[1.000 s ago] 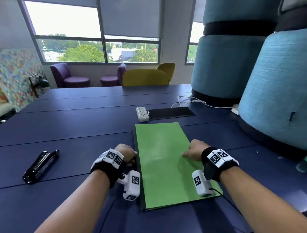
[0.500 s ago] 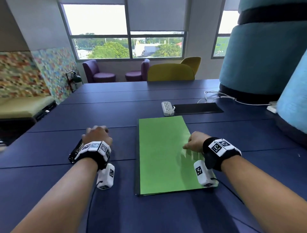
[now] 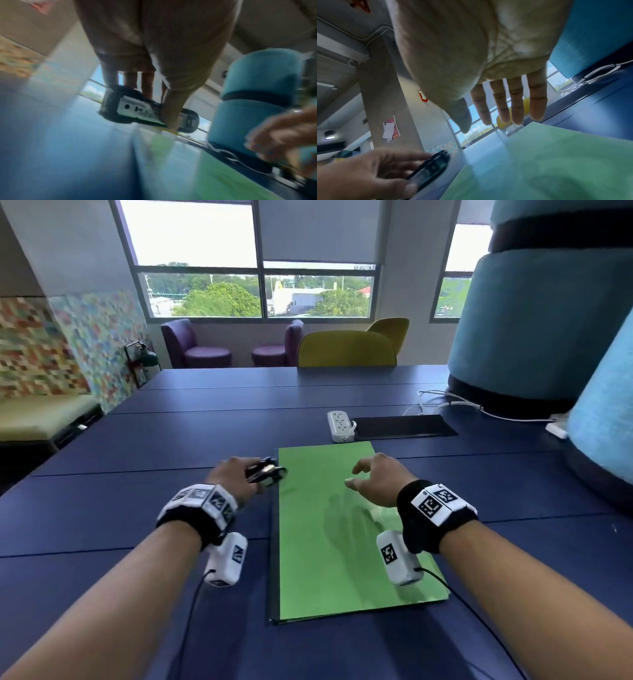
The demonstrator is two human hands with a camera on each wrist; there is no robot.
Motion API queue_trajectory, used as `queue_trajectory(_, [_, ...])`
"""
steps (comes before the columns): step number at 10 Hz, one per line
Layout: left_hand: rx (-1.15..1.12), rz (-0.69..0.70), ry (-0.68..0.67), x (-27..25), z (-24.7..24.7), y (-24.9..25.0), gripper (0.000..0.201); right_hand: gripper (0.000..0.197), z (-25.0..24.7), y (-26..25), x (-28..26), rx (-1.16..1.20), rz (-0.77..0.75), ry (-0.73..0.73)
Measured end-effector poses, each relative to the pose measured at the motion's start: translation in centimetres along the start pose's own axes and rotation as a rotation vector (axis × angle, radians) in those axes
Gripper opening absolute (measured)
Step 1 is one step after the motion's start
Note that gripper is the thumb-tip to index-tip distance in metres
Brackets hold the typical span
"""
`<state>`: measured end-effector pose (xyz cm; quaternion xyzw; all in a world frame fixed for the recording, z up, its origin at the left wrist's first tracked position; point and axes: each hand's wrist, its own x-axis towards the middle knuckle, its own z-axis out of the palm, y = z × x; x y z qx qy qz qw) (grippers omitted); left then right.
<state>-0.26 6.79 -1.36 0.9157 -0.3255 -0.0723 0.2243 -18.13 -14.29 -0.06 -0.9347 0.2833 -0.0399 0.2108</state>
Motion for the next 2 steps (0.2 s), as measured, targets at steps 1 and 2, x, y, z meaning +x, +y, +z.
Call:
queue_trajectory(1, [-0.003,0.187,-0.156,1.5,2.9,5.3,0.055,0.039,-0.4,-0.1,1.7,0.018,-0.049,0.035])
queue_trajectory(2, [0.057,0.210,-0.315,3.1,5.5,8.4,0.053,0.031,-0.4,0.9,4.0,0.109,-0.062,0.081])
